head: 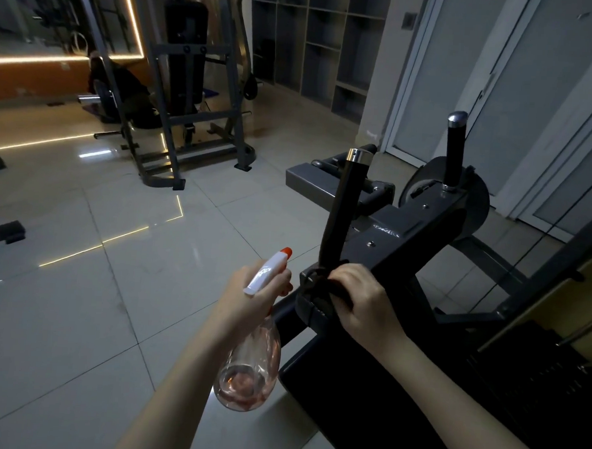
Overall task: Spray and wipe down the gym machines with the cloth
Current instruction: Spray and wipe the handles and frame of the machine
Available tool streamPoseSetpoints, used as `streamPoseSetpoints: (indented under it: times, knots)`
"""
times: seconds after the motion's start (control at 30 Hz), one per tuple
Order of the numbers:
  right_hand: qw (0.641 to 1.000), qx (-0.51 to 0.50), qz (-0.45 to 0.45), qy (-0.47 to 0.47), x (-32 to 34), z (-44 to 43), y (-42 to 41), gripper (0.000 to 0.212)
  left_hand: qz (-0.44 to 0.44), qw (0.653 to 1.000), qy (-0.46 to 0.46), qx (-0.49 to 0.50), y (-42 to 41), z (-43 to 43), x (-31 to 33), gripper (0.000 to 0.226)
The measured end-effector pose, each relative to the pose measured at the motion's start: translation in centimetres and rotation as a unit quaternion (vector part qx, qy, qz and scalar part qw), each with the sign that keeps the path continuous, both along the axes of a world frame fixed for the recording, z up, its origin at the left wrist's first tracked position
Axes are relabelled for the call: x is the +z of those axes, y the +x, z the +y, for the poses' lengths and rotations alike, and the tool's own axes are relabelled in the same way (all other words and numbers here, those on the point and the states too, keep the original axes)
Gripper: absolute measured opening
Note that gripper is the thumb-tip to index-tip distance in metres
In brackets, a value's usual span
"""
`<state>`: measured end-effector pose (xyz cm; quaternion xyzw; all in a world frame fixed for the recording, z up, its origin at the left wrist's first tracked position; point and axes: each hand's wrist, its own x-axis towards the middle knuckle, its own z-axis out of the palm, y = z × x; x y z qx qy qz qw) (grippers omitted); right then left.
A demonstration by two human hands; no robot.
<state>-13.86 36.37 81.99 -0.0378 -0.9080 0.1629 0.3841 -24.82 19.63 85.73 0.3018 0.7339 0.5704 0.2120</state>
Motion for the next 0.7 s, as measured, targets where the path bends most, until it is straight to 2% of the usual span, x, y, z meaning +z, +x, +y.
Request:
streamPoseSetpoints:
  times: [0.07, 0.13, 0.17, 0.23, 0.3, 0.4, 0.43, 0.5, 0.53, 0.63, 0.7]
  knots:
    - [0.989, -0.088, 0.063, -0.101, 0.7, 0.3, 0.5, 0.027, -0.018, 1.000, 0.009, 0.007, 0.0, 0.1, 0.0, 0.022]
    - [0.949, -0.172, 0.104, -0.241, 1.8, 0.9, -0.4, 0.027, -0.020, 1.000, 0.006, 0.004, 0.1, 0.2, 0.0, 0.023]
    - [0.927, -0.181, 0.076, -0.319, 2.2, 1.0, -1.4, 0.026, -0.018, 1.000, 0.002, 0.003, 0.1, 0.2, -0.1, 0.023]
    - [0.898, -0.176, -0.049, -0.401, 2.3, 0.8, -3.1, 0.045, -0.020, 1.000, -0.003, 0.000, 0.1, 0.3, -0.3, 0.023]
    - [0.895, -0.176, -0.125, -0.390, 1.6, 0.4, -3.4, 0.053, -0.023, 1.000, -0.008, -0.003, 0.1, 0.4, -0.5, 0.023]
    - [0.934, -0.145, -0.114, -0.306, 0.9, 0.0, -1.7, 0.045, -0.025, 1.000, -0.001, -0.015, 0.1, 0.8, -0.5, 0.028]
    - [0.942, -0.137, -0.101, -0.288, 0.7, -0.2, -1.2, 0.049, -0.030, 0.999, 0.007, -0.023, 0.2, 1.0, -0.3, 0.028]
    - [0.941, -0.152, -0.090, -0.287, 0.5, -0.6, -0.5, 0.061, -0.030, 0.998, 0.017, -0.043, 0.4, 1.2, -0.2, 0.026]
    - [0.942, -0.162, -0.092, -0.279, 0.3, -1.0, -0.3, 0.060, -0.029, 0.998, 0.018, -0.051, 0.5, 1.3, -0.1, 0.028]
    - [0.953, -0.167, -0.101, -0.231, -0.2, -1.5, 0.3, 0.040, -0.026, 0.997, 0.019, -0.065, 0.5, 1.5, -0.2, 0.042]
    - [0.948, -0.193, -0.100, -0.234, 0.8, -1.2, 0.4, 0.032, -0.014, 0.997, 0.017, -0.076, 0.5, 1.5, -0.3, 0.048]
